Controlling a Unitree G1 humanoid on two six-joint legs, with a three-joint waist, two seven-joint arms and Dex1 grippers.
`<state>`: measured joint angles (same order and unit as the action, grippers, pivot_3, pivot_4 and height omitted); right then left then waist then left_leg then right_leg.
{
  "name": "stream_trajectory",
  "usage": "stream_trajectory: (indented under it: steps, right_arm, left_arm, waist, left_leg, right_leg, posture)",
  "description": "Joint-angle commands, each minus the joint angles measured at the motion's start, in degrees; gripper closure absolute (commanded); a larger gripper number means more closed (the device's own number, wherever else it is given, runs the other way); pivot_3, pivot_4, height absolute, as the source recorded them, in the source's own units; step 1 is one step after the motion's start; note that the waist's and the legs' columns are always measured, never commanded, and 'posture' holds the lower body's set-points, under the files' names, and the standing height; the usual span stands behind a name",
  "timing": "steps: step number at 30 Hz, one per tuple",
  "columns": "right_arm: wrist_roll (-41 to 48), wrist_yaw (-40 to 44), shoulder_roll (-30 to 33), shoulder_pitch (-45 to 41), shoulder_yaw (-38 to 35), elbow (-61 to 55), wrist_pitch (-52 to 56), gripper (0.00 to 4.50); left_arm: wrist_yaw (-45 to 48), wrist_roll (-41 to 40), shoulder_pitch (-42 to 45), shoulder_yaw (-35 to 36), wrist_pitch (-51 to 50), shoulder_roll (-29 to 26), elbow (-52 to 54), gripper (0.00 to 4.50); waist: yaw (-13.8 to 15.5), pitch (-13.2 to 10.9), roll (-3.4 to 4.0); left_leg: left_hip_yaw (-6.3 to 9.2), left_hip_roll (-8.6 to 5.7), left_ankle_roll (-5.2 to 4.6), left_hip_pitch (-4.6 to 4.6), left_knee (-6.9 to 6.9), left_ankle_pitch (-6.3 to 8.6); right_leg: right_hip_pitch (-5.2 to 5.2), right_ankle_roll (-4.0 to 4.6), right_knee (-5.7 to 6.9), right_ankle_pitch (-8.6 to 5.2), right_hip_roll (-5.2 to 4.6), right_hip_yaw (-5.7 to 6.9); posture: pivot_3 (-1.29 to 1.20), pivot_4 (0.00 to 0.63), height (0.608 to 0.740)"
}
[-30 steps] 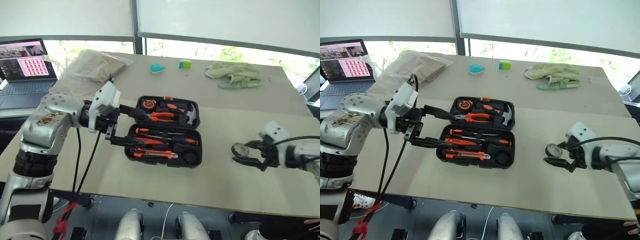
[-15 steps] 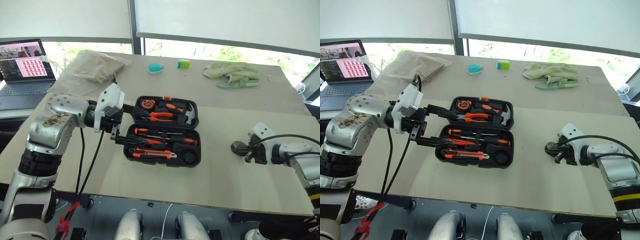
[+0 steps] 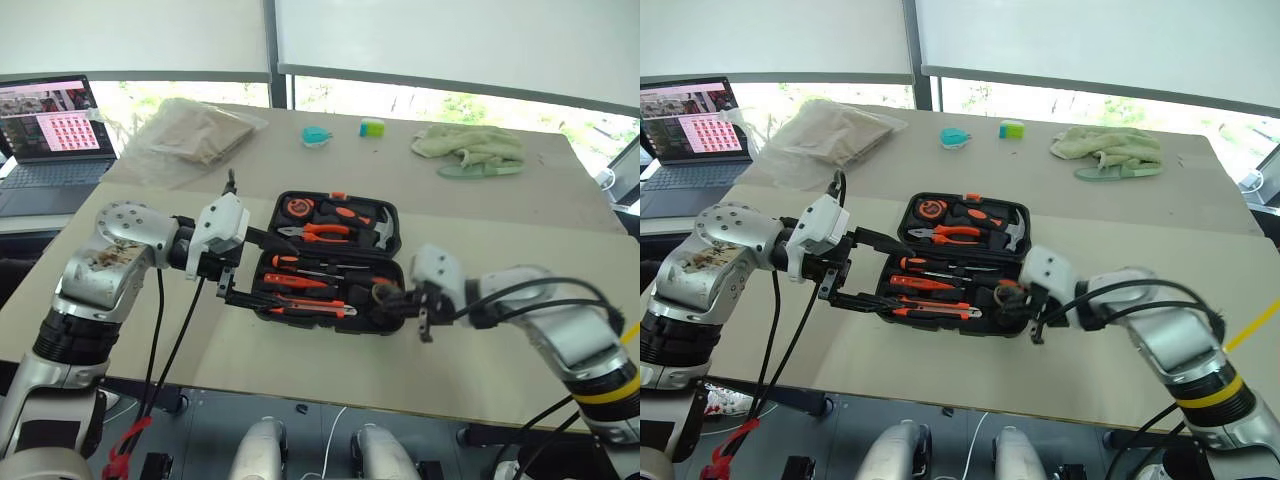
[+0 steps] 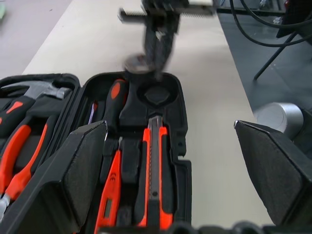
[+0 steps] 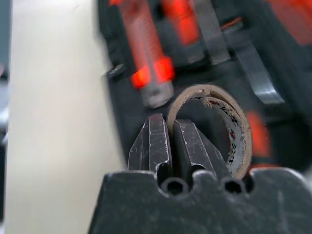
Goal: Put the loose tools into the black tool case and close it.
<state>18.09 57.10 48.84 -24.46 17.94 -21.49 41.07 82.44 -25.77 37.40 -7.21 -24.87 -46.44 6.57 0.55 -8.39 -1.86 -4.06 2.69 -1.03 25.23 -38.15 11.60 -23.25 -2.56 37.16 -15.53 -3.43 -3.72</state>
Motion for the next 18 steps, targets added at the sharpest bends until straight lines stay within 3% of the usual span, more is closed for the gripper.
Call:
stream_trajectory:
  steps: [1, 5, 7, 8, 15, 18]
  right_arm:
    - [-1.59, 0.74, 0.78, -0.71, -0.08, -1.34, -1.2, 4.42]
    - [-1.95, 1.03, 0.49, -0.16, 0.75, -1.64, -0.69, 4.42]
    - [-2.54, 1.12, 0.78, 0.27, 1.22, -2.02, -0.99, 3.71]
    - [-2.58, 1.35, 0.92, 0.35, 1.33, -2.26, -1.01, 3.57]
    - [3.37, 1.95, 1.65, -1.04, -4.57, -9.52, 5.11, 1.06]
    - [7.05, 0.77, 2.12, -0.78, -10.61, -9.53, 8.18, 0.86]
  left_arm:
    - [-0.31, 0.35, 0.15, 0.69, 0.89, -0.62, 1.31, 0.0]
    - [-0.52, 0.74, 0.22, 0.57, 1.16, -0.43, 0.74, 0.0]
    - [-0.6, 0.95, 0.23, 0.56, 1.27, -0.17, 0.59, 0.0]
    - [-0.6, 1.02, 0.3, 0.52, 1.31, -0.08, 0.42, 0.0]
    - [-0.93, 1.5, 0.85, 0.26, 1.6, 0.43, -1.02, 0.0]
    - [-2.69, 2.21, 0.95, 0.6, 0.45, 0.43, -2.94, 0.0]
  waist:
    - [0.02, 0.0, 0.0]
    - [-0.02, 0.0, 0.0]
    - [-0.03, 0.0, 0.0]
    - [0.01, 0.0, 0.0]
    - [0.04, 0.0, 0.0]
    - [0.03, 0.0, 0.0]
  left_leg:
    - [0.0, 0.0, 0.0, 0.0, -0.01, 0.0]
    - [0.01, 0.03, 0.0, 0.0, -0.03, 0.0]
    - [0.01, 0.03, 0.0, 0.0, -0.03, 0.0]
    - [0.01, 0.03, 0.0, 0.0, -0.04, 0.0]
    - [0.03, 0.05, 0.0, 0.0, -0.04, 0.0]
    - [0.04, 0.05, 0.0, 0.0, -0.08, 0.0]
  right_leg:
    - [0.0, 0.0, 0.0, 0.0, 0.0, 0.0]
    - [0.0, 0.0, 0.03, 0.0, 0.04, 0.0]
    - [0.0, 0.0, 0.03, 0.0, 0.04, 0.0]
    - [0.0, 0.0, 0.03, 0.0, 0.04, 0.0]
    - [0.01, 0.01, 0.04, 0.0, 0.05, 0.02]
    - [0.02, 0.01, 0.06, 0.01, 0.05, 0.02]
  posture:
    - [0.0, 0.15, 0.74]
    - [0.0, 0.15, 0.74]
    - [0.0, 0.15, 0.74]
    - [0.0, 0.15, 0.74]
    - [0.0, 0.15, 0.74]
    - [0.0, 0.15, 0.74]
